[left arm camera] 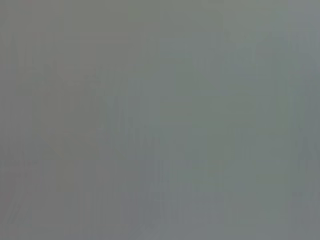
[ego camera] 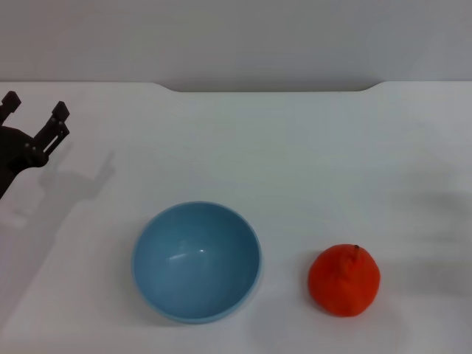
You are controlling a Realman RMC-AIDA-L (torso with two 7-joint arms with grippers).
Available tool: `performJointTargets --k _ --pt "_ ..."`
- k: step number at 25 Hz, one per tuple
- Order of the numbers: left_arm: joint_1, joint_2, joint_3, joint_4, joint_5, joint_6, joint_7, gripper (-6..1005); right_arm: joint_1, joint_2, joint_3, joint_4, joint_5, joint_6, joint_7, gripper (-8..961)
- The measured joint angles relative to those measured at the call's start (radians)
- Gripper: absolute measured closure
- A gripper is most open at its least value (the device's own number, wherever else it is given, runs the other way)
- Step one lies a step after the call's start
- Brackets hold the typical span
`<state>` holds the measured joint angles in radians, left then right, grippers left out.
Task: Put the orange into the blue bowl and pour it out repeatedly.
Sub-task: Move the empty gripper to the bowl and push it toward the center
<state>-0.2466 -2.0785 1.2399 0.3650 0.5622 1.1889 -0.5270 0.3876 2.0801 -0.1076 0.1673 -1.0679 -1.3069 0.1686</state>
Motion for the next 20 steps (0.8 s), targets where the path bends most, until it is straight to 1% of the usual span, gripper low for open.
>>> performJointTargets --k 15,17,20 --pt "-0.005 0.000 0.024 0.005 -0.004 0.003 -0.006 197 0.010 -0.003 0.009 -0.004 0.000 0.019 0.006 445" --pt "-0.014 0.000 0.022 0.017 -0.006 0.005 -0.059 197 0.013 -0.003 0.010 -0.005 0.000 0.019 0.006 446" --pt "-0.044 0.006 0.021 0.056 -0.002 -0.004 -0.157 197 0.015 -0.003 0.010 -0.006 0.000 0.019 0.006 448"
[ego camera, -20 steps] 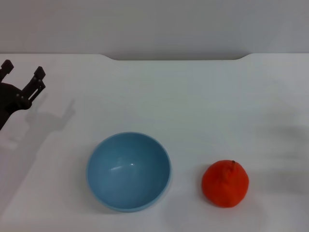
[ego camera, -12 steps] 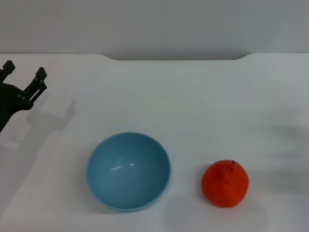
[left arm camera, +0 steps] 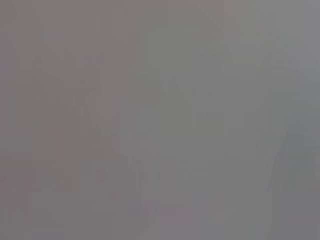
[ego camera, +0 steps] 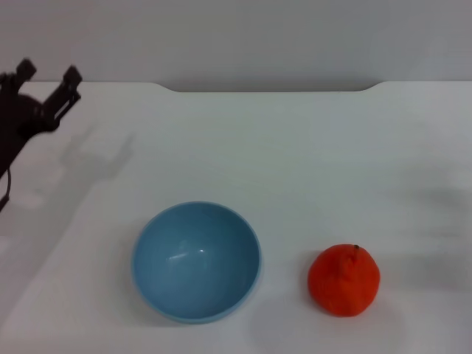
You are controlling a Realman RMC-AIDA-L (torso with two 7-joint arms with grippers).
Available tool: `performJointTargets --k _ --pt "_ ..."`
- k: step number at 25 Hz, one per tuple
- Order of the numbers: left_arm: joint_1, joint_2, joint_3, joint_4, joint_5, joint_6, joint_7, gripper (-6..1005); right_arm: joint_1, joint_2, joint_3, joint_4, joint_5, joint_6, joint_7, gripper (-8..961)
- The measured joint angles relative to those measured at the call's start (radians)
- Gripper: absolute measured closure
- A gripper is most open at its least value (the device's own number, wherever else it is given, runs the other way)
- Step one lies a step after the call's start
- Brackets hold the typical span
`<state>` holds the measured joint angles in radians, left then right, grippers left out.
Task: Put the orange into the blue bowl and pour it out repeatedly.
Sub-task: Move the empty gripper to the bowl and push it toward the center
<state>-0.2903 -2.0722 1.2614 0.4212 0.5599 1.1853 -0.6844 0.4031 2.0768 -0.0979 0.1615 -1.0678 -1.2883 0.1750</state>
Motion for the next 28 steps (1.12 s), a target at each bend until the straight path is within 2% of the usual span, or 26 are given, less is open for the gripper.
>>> performJointTargets --k 5,8,11,13,14,15,16,17,19,22,23,27,28 --pt "-0.052 0.007 0.026 0.123 0.067 -0.109 -0.081 197 0.001 0.000 -0.002 0.000 0.000 0.001 0.000 451" --pt "-0.095 0.014 0.053 0.245 0.216 -0.292 -0.282 197 -0.001 0.000 -0.001 -0.002 0.001 0.002 0.001 453" --pt "-0.132 0.018 0.063 0.350 0.457 -0.432 -0.540 197 -0.003 0.000 0.000 -0.004 0.002 0.006 0.001 455" --pt "-0.156 0.019 0.059 0.405 0.637 -0.460 -0.724 197 -0.001 0.000 0.000 -0.008 0.002 0.016 0.001 456" --pt "-0.169 0.020 0.055 0.447 0.784 -0.454 -0.887 197 -0.001 0.000 0.000 -0.010 0.002 0.021 0.001 457" --pt "-0.172 0.021 0.053 0.462 0.823 -0.449 -0.931 197 0.000 0.000 0.000 -0.012 0.002 0.026 0.001 457" --pt "-0.176 0.023 0.046 0.516 0.978 -0.416 -1.103 197 0.001 0.000 0.000 -0.015 0.002 0.029 0.001 458" --pt "-0.176 0.023 0.046 0.516 0.978 -0.416 -1.103 197 0.001 0.000 0.000 -0.015 0.002 0.029 0.001 459" --pt "-0.177 0.024 0.023 0.594 1.163 -0.335 -1.296 197 0.002 0.000 0.000 -0.017 0.002 0.030 0.001 460" --pt "-0.178 0.024 -0.027 0.711 1.383 -0.173 -1.504 197 0.006 0.000 -0.005 -0.022 0.002 0.033 0.001 462" --pt "-0.176 0.024 -0.059 0.779 1.485 -0.063 -1.624 197 0.008 0.000 -0.006 -0.024 0.002 0.035 0.001 463" --pt "-0.161 0.021 -0.147 0.944 1.660 0.204 -1.869 196 0.014 0.000 -0.001 -0.039 0.003 0.047 0.001 465" --pt "-0.157 0.021 -0.155 0.962 1.671 0.232 -1.887 196 0.015 0.000 0.000 -0.044 0.004 0.051 0.002 466"
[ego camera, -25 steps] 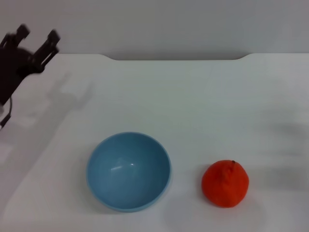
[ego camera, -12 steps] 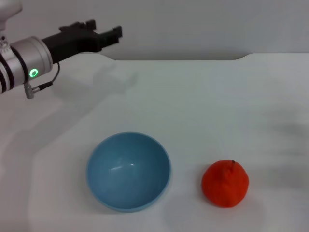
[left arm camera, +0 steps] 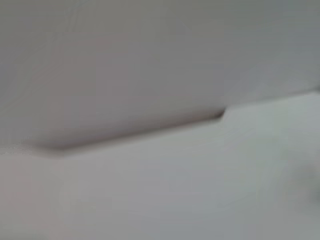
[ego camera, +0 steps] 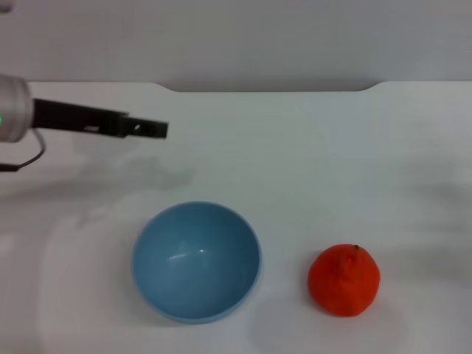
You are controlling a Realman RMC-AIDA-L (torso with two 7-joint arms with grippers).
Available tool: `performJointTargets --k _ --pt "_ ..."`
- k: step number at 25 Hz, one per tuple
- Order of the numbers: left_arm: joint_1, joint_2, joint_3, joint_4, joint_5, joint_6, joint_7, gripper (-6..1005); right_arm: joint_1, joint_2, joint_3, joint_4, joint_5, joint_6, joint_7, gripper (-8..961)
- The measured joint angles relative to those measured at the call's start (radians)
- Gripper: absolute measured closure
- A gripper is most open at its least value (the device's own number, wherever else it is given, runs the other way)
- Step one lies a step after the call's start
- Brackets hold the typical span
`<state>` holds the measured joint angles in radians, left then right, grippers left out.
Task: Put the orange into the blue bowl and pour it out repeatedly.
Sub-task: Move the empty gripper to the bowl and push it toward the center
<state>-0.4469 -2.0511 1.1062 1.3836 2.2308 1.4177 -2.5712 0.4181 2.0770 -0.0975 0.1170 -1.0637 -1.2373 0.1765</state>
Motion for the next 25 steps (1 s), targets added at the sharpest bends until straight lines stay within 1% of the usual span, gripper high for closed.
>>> performJointTargets --k 2,4,5,6,10,11,15,17,18,19,24,25 --pt "0.034 -0.003 -0.014 0.073 0.023 0.084 -0.054 196 0.001 0.000 0.002 -0.012 0.003 0.007 0.002 467" --pt "0.071 -0.003 -0.008 0.121 0.026 0.111 -0.082 196 0.002 0.000 0.003 -0.026 0.003 0.015 0.006 468" --pt "0.119 -0.004 0.005 0.169 0.028 0.126 -0.113 196 0.006 0.000 0.004 -0.039 0.004 0.026 0.008 469" --pt "0.119 -0.004 0.005 0.169 0.028 0.126 -0.113 196 0.006 0.000 0.004 -0.039 0.004 0.026 0.008 470" --pt "0.180 -0.005 0.027 0.224 0.030 0.163 -0.159 196 0.018 -0.001 0.006 -0.057 0.005 0.046 0.009 472" --pt "0.180 -0.005 0.027 0.224 0.030 0.163 -0.159 196 0.018 -0.001 0.006 -0.057 0.005 0.046 0.009 473" --pt "0.180 -0.006 0.088 0.232 0.057 0.152 -0.179 196 0.021 -0.002 0.006 -0.059 0.006 0.050 0.009 475" --pt "0.164 -0.008 0.125 0.230 0.113 0.130 -0.202 196 0.021 -0.002 0.006 -0.059 0.006 0.050 0.009 477" --pt "0.164 -0.008 0.125 0.230 0.113 0.130 -0.202 196 0.020 -0.002 0.006 -0.059 0.006 0.050 0.009 477" --pt "0.144 -0.008 0.167 0.229 0.171 0.119 -0.231 196 0.015 -0.001 0.010 -0.059 0.006 0.051 0.009 478" --pt "0.144 -0.008 0.167 0.229 0.171 0.119 -0.231 196 0.006 0.001 0.023 -0.052 0.007 0.052 0.009 481" --pt "0.073 -0.008 0.212 0.207 0.254 0.119 -0.276 196 0.005 0.001 0.024 -0.052 0.007 0.052 0.009 482"
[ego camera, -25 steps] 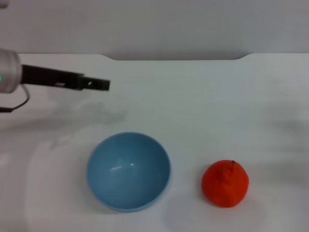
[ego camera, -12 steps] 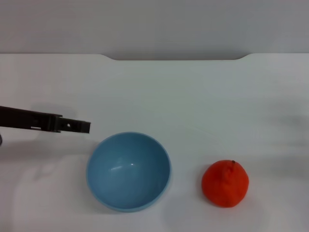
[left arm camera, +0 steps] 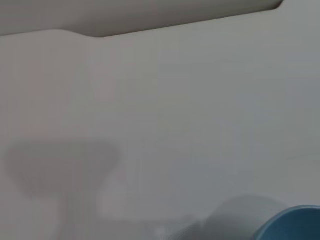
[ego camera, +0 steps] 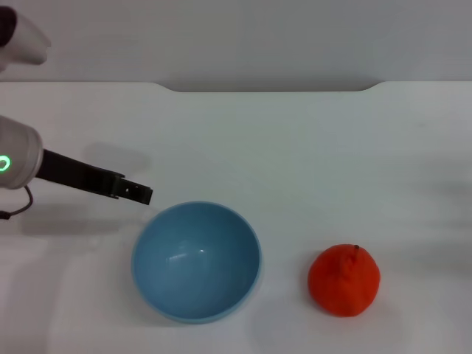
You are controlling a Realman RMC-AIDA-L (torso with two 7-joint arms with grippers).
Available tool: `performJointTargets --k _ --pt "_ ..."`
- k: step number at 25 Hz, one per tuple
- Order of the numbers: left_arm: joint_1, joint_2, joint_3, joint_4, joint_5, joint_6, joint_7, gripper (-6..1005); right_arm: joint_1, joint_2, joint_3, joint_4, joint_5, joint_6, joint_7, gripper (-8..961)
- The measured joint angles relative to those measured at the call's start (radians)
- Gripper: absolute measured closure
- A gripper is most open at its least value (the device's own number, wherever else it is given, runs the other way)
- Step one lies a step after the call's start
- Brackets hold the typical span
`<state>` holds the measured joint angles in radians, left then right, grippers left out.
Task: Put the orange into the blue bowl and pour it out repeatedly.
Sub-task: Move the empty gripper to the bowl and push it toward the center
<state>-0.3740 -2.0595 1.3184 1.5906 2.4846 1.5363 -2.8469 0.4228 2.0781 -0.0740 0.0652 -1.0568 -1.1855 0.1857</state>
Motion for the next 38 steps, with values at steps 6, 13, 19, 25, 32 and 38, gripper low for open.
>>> performJointTargets --k 6,13,19,25,32,38 --pt "-0.071 -0.001 0.034 -0.022 0.011 0.047 -0.018 196 -0.013 -0.001 0.008 -0.001 0.000 0.003 0.000 486" --pt "-0.083 0.001 0.071 -0.017 0.029 0.063 -0.008 196 -0.013 -0.005 0.009 -0.007 0.000 0.025 0.000 490" --pt "-0.071 -0.002 0.125 -0.027 0.096 0.066 -0.014 197 -0.015 -0.006 0.008 -0.007 0.000 0.026 0.000 494" --pt "-0.069 -0.003 0.151 -0.062 0.096 0.049 -0.017 196 -0.016 -0.006 0.008 -0.007 0.000 0.026 0.000 498" --pt "-0.090 -0.008 0.219 -0.143 0.090 0.007 -0.023 199 -0.028 -0.003 0.008 -0.004 0.000 0.026 0.000 502" --pt "-0.121 -0.009 0.254 -0.199 0.093 -0.014 -0.026 204 -0.030 -0.001 0.008 -0.004 0.000 0.026 0.000 506"
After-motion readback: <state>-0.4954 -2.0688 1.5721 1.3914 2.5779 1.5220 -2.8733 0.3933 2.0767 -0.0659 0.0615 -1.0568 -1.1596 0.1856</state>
